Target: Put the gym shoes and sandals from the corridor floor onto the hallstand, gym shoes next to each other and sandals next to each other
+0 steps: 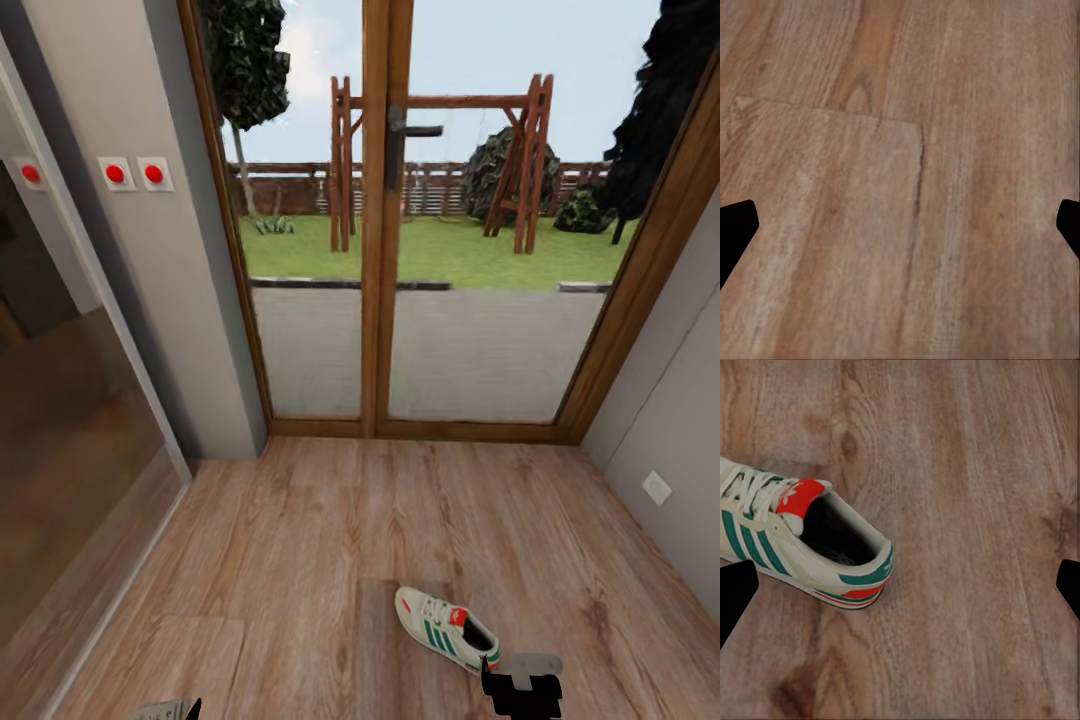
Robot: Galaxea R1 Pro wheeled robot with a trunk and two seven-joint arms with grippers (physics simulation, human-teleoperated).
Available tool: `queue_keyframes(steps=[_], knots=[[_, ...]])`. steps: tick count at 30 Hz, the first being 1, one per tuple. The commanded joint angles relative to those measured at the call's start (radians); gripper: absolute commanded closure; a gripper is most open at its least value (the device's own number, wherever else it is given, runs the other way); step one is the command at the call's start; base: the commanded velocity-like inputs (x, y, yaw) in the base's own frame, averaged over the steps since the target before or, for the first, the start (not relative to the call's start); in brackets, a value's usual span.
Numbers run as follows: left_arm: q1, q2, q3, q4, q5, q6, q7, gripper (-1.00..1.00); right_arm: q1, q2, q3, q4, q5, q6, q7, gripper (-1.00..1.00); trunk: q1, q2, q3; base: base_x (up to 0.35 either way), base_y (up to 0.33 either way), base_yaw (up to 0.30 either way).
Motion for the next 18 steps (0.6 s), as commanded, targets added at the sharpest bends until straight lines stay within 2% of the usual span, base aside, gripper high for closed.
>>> queue_keyframes(steps=[1,8,18], knots=[[-0.001,0.000,0.004,0.001,0.009,-0.001,-0.010,-1.00,-0.001,0.000,-0.009,0.001,0.011,-0.002,-0.003,-1.00,0.000,0.000,-0.001,0.180,-0.221,0.000],[-0.001,0.000,0.004,0.001,0.009,-0.001,-0.010,-1.00,-0.001,0.000,-0.008,0.001,0.011,-0.002,-0.003,-1.00,0.000,0.000,-0.001,0.068,-0.255,0.062],[-0.001,0.000,0.004,0.001,0.009,-0.001,-0.010,-1.00,-0.001,0.000,-0.008,0.001,0.011,-0.002,-0.003,-1.00,0.000,0.000,-0.001,0.005,-0.271,0.244]])
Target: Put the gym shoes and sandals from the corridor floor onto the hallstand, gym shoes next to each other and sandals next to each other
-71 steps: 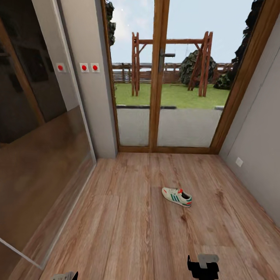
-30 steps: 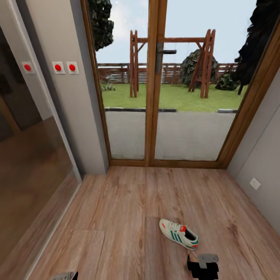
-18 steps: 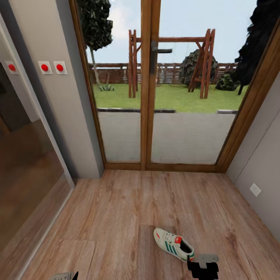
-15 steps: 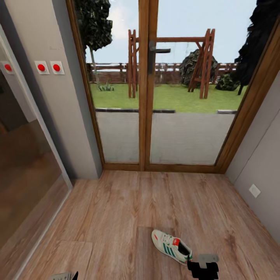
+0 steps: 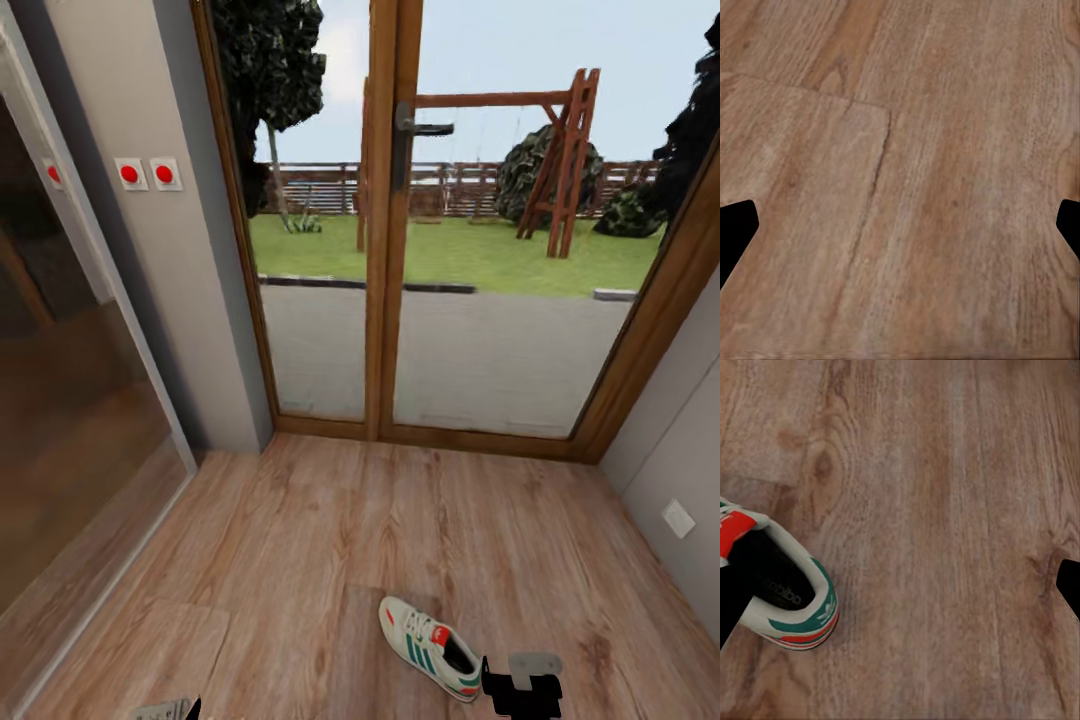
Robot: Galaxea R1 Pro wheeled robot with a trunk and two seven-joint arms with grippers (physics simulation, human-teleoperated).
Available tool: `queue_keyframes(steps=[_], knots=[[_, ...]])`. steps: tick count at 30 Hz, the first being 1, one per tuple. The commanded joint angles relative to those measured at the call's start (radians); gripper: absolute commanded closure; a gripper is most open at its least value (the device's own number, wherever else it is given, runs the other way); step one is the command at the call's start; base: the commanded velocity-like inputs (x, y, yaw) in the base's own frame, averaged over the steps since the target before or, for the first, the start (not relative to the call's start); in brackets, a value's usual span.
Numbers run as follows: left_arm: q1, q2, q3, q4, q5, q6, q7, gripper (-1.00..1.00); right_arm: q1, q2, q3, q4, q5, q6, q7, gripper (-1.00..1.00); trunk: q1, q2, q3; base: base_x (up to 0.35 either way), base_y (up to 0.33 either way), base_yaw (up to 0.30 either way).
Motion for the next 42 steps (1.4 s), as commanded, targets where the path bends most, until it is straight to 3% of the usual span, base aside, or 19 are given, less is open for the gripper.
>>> queue_keyframes(steps=[1,15,42], knots=[[-0.001,0.000,0.004,0.001,0.008,-0.001,-0.010,-1.00,0.000,0.000,-0.008,0.001,0.011,-0.002,-0.003,-1.00,0.000,0.000,-0.001,0.001,-0.272,0.271],[0.000,0.000,0.005,0.001,0.008,-0.001,-0.010,-1.00,0.000,0.000,-0.008,0.001,0.011,-0.002,-0.002,-1.00,0.000,0.000,-0.001,0.000,-0.254,0.276],[-0.001,0.000,0.004,0.001,0.008,-0.002,-0.010,-1.00,0.000,0.000,-0.008,0.001,0.011,-0.002,-0.003,-1.00,0.000,0.000,-0.001,0.002,-0.008,0.278]])
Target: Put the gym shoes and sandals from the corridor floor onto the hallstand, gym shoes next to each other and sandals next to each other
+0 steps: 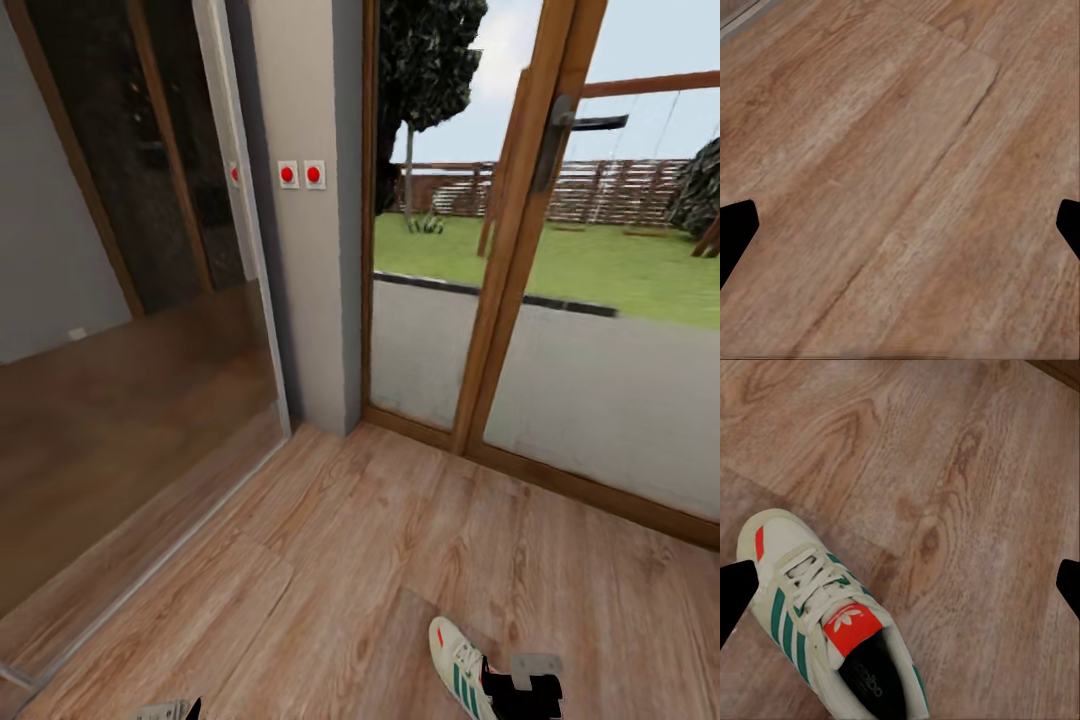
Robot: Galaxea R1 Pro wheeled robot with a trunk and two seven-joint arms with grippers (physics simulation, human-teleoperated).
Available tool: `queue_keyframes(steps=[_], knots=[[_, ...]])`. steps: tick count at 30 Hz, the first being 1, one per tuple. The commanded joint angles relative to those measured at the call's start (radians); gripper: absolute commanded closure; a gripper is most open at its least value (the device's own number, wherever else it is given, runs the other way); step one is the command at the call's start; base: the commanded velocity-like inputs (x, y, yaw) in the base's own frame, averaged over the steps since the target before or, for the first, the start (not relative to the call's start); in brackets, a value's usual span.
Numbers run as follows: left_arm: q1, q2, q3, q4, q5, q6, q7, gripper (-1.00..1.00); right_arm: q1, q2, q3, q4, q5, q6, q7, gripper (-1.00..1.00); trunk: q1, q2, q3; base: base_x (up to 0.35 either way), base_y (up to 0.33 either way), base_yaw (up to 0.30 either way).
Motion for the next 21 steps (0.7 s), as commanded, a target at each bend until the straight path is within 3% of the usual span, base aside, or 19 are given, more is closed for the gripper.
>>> queue_keyframes(steps=[1,8,21], knots=[[-0.001,0.000,0.003,0.001,0.009,-0.001,-0.010,-1.00,0.000,0.000,-0.008,0.001,0.011,-0.003,-0.003,-1.00,0.000,0.000,-0.001,0.079,-0.084,0.278],[-0.001,0.000,0.004,0.001,0.009,-0.001,-0.010,-1.00,0.000,0.000,-0.008,0.001,0.011,-0.003,-0.004,-1.00,0.000,0.000,-0.001,0.058,-0.187,0.178],[-0.001,0.000,0.003,0.001,0.009,-0.001,-0.010,-1.00,0.000,0.000,-0.009,0.001,0.011,-0.003,-0.003,-1.00,0.000,0.000,-0.001,0.002,-0.042,0.008]])
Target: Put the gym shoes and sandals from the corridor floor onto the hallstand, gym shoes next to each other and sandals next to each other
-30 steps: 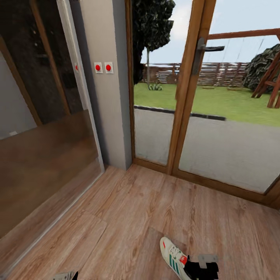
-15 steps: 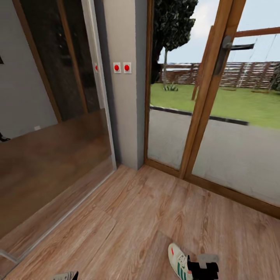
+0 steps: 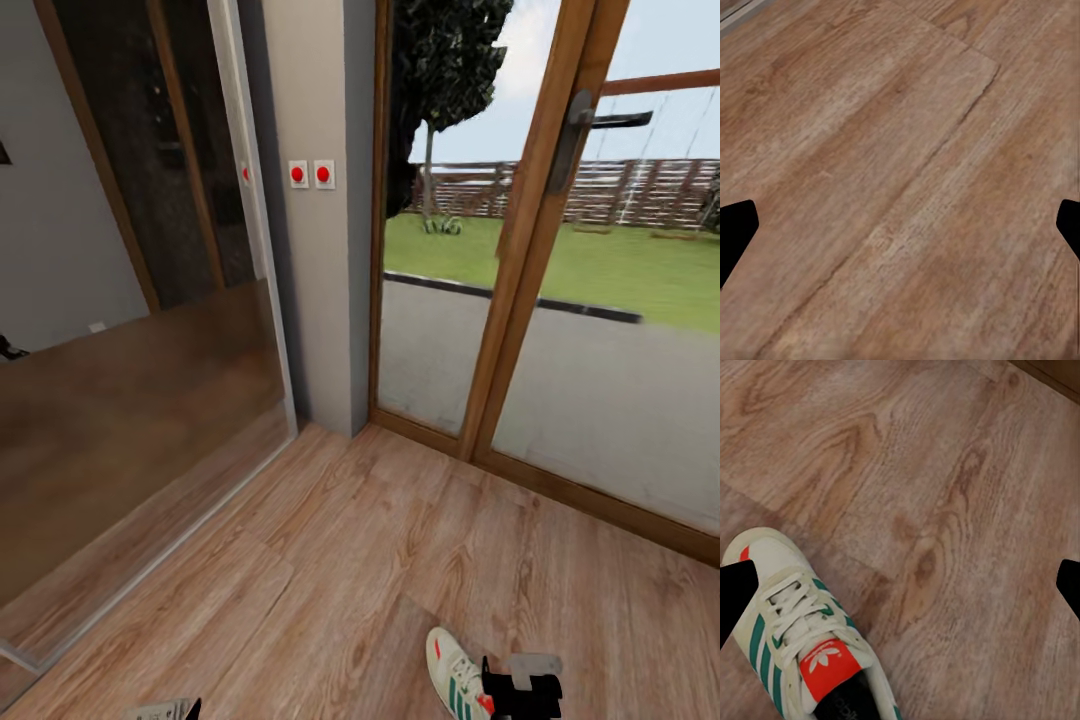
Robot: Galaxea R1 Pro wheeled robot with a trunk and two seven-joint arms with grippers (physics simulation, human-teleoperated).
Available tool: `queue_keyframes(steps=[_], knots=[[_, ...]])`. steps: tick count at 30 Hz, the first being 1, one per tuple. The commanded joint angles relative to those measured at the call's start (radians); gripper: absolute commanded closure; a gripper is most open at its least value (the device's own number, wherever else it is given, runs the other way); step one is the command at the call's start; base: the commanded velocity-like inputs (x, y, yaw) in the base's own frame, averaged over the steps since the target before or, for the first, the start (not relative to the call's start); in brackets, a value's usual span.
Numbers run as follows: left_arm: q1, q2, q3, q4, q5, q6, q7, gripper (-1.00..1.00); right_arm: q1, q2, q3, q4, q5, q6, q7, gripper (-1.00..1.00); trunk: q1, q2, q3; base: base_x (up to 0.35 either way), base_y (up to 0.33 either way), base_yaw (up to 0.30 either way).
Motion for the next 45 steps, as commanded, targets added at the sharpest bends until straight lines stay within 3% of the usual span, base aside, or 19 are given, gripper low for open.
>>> queue_keyframes(steps=[1,12,31,45], knots=[[0.000,0.000,0.004,0.001,0.009,-0.001,-0.010,-1.00,-0.001,0.000,-0.008,0.001,0.011,-0.003,-0.003,-1.00,0.000,0.000,-0.001,0.000,-0.141,0.000],[0.000,0.000,0.004,0.001,0.009,-0.001,-0.010,-1.00,-0.001,0.000,-0.008,0.001,0.011,-0.003,-0.003,-1.00,0.000,0.000,-0.001,-0.032,-0.222,0.000],[-0.001,0.000,0.005,0.001,0.009,-0.001,-0.010,-1.00,-0.001,0.000,-0.008,0.001,0.011,-0.003,-0.003,-1.00,0.000,0.000,-0.001,-0.214,-0.209,0.000],[-0.001,0.000,0.005,0.001,0.009,-0.002,-0.010,-1.00,-0.001,0.000,-0.008,0.001,0.011,-0.003,-0.004,-1.00,0.000,0.000,-0.001,-0.196,-0.060,0.000]])
